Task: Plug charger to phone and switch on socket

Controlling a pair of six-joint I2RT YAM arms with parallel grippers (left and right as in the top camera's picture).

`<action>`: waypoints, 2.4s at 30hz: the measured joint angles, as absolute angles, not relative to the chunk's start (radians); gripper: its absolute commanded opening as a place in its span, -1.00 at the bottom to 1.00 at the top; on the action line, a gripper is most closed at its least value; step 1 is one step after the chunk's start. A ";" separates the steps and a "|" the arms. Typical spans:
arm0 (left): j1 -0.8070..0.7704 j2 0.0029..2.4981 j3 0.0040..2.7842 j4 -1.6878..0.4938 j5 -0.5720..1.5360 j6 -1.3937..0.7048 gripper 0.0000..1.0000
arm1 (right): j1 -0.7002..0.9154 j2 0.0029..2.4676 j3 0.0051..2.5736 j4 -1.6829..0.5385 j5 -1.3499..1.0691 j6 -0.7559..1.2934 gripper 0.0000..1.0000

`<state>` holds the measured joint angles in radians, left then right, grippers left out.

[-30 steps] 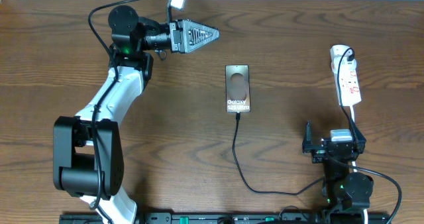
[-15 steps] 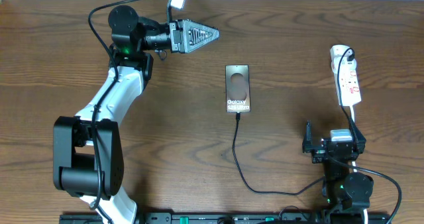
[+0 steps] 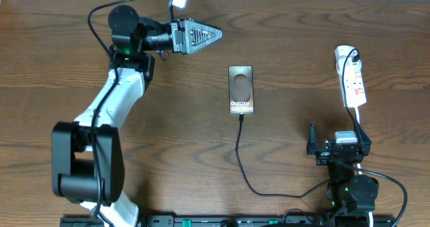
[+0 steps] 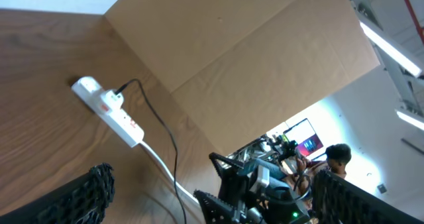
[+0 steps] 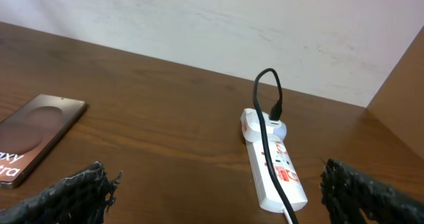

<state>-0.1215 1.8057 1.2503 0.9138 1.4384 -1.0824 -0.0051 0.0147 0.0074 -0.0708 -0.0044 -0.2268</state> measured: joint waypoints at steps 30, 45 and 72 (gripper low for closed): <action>-0.110 1.172 1.169 -0.303 0.610 -0.183 0.93 | -0.005 0.012 0.007 -0.070 -0.005 -0.227 0.99; -0.154 0.942 0.830 -0.246 0.278 -0.165 0.93 | -0.005 0.012 0.007 -0.071 -0.005 -0.227 0.98; -0.150 0.323 0.006 0.359 0.239 -0.213 0.93 | -0.005 0.012 0.007 -0.071 -0.005 -0.227 0.99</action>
<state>-0.1505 0.3229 0.0059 0.3592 0.2386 -0.2131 -0.0051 0.0120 0.0071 -0.0708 -0.0051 -0.2268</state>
